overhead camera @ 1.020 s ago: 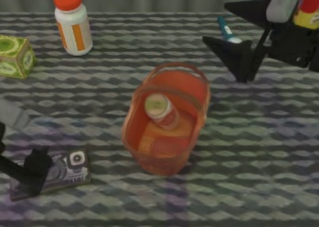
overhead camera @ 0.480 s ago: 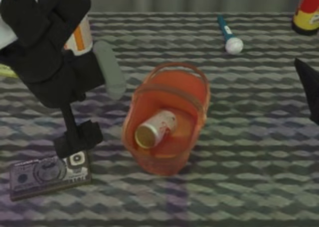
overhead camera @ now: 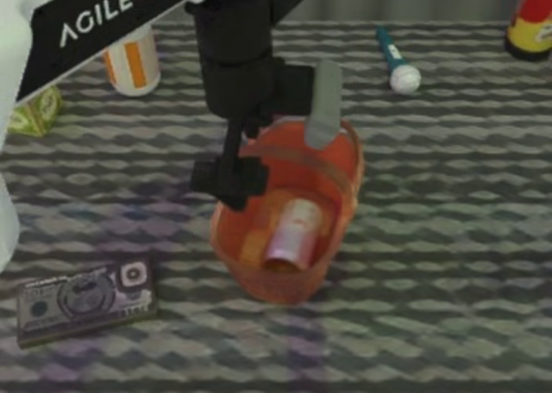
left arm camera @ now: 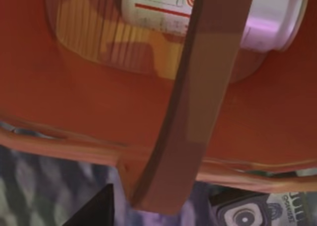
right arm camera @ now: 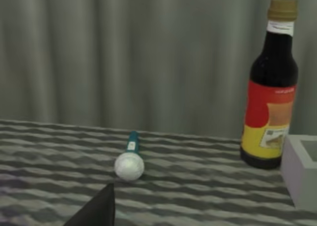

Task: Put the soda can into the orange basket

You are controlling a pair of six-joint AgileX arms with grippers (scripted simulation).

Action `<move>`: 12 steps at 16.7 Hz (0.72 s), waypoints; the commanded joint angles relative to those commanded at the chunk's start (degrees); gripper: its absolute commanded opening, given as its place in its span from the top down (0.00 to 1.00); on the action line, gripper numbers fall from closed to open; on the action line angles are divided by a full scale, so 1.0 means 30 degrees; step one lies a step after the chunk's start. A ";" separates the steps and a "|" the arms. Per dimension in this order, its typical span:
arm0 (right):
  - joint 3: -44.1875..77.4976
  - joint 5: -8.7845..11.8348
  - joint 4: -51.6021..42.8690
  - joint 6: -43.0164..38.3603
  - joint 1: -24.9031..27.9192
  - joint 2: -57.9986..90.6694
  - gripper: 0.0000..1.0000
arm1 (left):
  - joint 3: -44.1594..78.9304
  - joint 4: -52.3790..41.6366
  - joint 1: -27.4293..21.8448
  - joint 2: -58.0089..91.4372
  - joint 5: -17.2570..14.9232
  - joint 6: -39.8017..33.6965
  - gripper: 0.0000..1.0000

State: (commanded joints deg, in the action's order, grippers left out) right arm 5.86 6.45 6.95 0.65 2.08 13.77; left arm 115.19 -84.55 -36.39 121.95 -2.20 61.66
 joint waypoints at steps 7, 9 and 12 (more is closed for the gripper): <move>-0.1955 -0.2151 -0.2318 -0.0216 -0.0502 -0.4590 0.00 | 0.5366 -0.1407 -0.0930 0.3508 0.0655 0.2244 0.00; -0.1955 -0.2151 -0.2318 -0.0216 -0.0502 -0.4590 0.00 | 0.5366 -0.1407 -0.0930 0.3508 0.0655 0.2244 0.00; -0.1955 -0.2151 -0.2318 -0.0216 -0.0502 -0.4590 0.00 | 0.5325 -0.1372 -0.0828 0.3453 0.0632 0.2223 0.00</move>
State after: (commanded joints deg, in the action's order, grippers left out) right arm 0.00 0.00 0.00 0.00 0.57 0.00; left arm 131.16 -88.67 -38.87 132.31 -0.30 68.33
